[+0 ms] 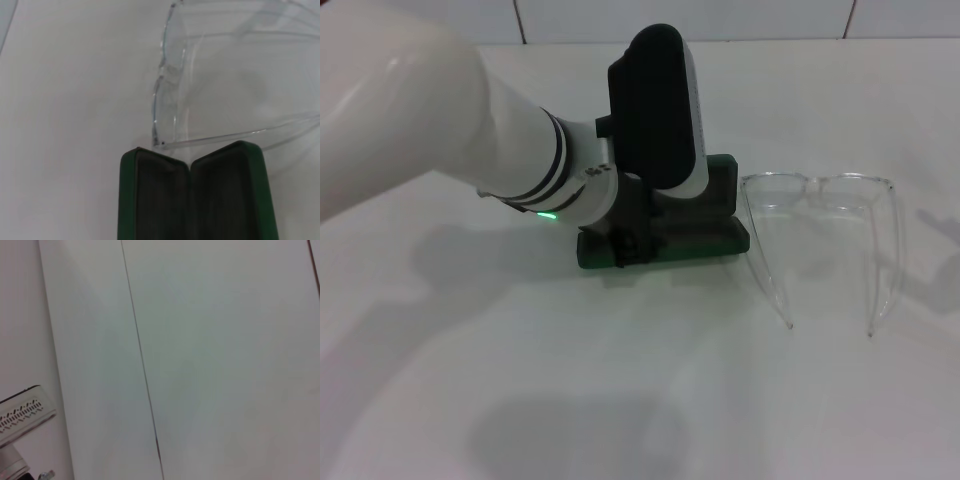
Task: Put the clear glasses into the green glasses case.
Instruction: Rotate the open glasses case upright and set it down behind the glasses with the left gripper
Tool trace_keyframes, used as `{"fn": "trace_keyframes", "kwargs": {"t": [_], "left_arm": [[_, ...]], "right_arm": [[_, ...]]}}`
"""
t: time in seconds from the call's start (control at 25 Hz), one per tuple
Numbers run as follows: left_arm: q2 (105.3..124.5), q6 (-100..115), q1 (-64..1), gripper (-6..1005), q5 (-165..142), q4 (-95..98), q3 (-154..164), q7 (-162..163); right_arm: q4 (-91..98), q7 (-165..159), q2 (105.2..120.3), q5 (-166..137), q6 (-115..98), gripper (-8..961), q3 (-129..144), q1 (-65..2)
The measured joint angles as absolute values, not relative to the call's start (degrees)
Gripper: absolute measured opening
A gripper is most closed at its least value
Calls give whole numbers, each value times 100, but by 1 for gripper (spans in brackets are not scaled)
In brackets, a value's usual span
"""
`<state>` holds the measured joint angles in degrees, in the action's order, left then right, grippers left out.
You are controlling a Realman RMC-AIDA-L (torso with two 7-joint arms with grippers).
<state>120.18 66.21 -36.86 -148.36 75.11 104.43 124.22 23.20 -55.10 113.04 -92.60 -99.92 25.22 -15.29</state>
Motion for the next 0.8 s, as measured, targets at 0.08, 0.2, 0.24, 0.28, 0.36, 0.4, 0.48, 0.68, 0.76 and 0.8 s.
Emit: {"fn": "trace_keyframes", "kwargs": {"t": [0.08, 0.2, 0.24, 0.28, 0.36, 0.4, 0.48, 0.68, 0.76, 0.8], "left_arm": [[12016, 6639, -3660, 303, -14836, 7572, 10511, 12455], [12015, 6686, -3611, 303, -14834, 7652, 10609, 12488], [12015, 6702, -3598, 303, -14834, 7668, 10624, 12493], [12014, 6719, -3579, 303, -14834, 7672, 10637, 12498], [12014, 6727, -3546, 302, -14834, 7690, 10671, 12506], [12014, 6739, -3528, 302, -14835, 7699, 10692, 12511], [12014, 6774, -3501, 302, -14835, 7723, 10739, 12538], [12014, 6991, -3392, 302, -14836, 8016, 10844, 12665], [12014, 7120, -3320, 301, -14837, 8219, 10847, 12711], [12014, 7196, -3292, 301, -14836, 8318, 10847, 12755]], "right_arm": [[2320, -5510, 11300, -9246, -9992, 887, 2522, -1529], [2320, -5510, 11296, -9226, -9992, 887, 2522, -1531], [2320, -5510, 11296, -9226, -9992, 887, 2522, -1532], [2320, -5511, 11296, -9224, -9992, 887, 2522, -1534], [2320, -5511, 11294, -9216, -9992, 887, 2522, -1539], [2320, -5511, 11294, -9212, -9992, 887, 2522, -1541], [2320, -5510, 11293, -9207, -9992, 887, 2522, -1546], [2321, -5510, 11293, -9197, -9992, 886, 2522, -1563], [2334, -5511, 11293, -9179, -9992, 886, 2522, -1566], [2338, -5510, 11294, -9162, -9993, 886, 2522, -1568]]}}
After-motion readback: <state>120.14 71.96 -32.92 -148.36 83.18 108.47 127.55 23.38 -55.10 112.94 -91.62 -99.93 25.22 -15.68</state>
